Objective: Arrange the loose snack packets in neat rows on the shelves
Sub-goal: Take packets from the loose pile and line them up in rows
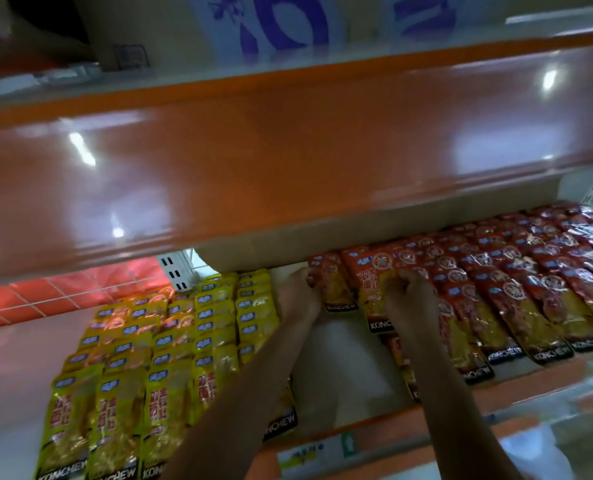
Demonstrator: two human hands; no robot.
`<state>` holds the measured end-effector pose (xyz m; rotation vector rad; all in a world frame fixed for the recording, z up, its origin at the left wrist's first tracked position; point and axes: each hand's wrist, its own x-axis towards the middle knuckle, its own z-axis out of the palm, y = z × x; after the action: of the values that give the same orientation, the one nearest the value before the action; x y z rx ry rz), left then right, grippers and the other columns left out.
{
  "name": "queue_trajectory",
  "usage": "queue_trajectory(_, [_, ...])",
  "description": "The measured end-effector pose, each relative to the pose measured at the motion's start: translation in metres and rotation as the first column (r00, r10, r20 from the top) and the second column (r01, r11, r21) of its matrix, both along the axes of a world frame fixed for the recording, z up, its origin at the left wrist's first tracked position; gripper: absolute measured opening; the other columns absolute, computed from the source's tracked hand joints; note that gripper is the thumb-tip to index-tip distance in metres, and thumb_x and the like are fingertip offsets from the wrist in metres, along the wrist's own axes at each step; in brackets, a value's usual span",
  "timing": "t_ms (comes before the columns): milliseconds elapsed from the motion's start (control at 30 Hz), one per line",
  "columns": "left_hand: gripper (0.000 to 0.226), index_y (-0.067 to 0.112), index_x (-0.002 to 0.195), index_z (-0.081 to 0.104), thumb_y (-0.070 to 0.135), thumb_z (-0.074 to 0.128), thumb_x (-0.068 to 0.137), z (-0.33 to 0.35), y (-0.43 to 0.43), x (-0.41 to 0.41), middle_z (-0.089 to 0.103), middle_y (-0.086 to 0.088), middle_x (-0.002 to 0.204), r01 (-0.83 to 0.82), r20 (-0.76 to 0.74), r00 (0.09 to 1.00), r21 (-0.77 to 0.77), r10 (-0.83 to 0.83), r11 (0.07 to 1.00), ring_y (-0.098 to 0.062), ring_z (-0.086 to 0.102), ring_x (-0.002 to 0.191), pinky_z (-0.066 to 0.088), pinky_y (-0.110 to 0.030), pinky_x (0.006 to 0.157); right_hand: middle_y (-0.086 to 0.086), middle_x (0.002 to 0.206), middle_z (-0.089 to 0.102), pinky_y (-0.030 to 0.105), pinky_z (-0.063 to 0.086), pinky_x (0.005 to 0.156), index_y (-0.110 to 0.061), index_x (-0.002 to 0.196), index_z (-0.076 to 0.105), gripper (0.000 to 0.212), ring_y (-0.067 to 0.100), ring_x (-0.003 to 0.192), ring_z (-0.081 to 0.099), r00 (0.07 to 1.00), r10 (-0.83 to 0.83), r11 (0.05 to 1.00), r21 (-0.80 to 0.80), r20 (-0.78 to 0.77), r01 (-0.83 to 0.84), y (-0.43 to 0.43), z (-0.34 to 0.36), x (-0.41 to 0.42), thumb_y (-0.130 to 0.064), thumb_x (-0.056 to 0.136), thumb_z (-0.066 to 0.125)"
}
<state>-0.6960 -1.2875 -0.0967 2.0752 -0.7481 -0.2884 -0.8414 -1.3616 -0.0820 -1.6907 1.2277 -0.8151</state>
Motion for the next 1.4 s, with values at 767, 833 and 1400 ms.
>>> queue_trajectory(767, [0.033, 0.02, 0.121, 0.065, 0.026, 0.065, 0.089, -0.013, -0.013, 0.005, 0.067, -0.01, 0.103, 0.08, 0.267, 0.956, 0.157, -0.12, 0.984, -0.024, 0.063, 0.095, 0.045, -0.029, 0.082, -0.009, 0.066, 0.044, 0.019, 0.027, 0.048, -0.021, 0.1, 0.045, 0.011, 0.003, 0.051, 0.04, 0.992, 0.087, 0.994, -0.059, -0.092, -0.093, 0.002, 0.004, 0.004, -0.013, 0.093, 0.044])
queue_trajectory(833, [0.033, 0.017, 0.125, 0.061, 0.025, 0.059, 0.094, -0.008, -0.009, 0.0, 0.062, -0.013, 0.109, 0.058, 0.299, 0.95, 0.114, -0.089, 0.992, -0.027, 0.061, 0.099, 0.044, -0.03, 0.084, -0.008, 0.067, 0.048, 0.02, 0.029, 0.049, -0.015, 0.11, 0.053, 0.019, 0.003, 0.051, 0.042, 0.994, 0.077, 0.995, -0.061, -0.084, -0.082, 0.003, 0.005, 0.005, -0.013, 0.094, 0.043])
queue_trajectory(1400, [0.03, 0.013, 0.117, 0.064, 0.014, 0.067, 0.087, 0.0, 0.009, -0.01, 0.072, -0.006, 0.103, -0.115, -0.365, 0.93, -0.174, 0.044, 0.978, -0.018, 0.07, 0.088, 0.06, -0.037, 0.078, 0.009, 0.124, 0.061, 0.032, 0.045, 0.092, -0.008, 0.129, 0.057, 0.035, 0.023, 0.113, 0.056, 0.955, 0.134, 0.928, -0.305, -0.265, -0.214, 0.018, 0.01, 0.014, -0.013, 0.095, 0.052])
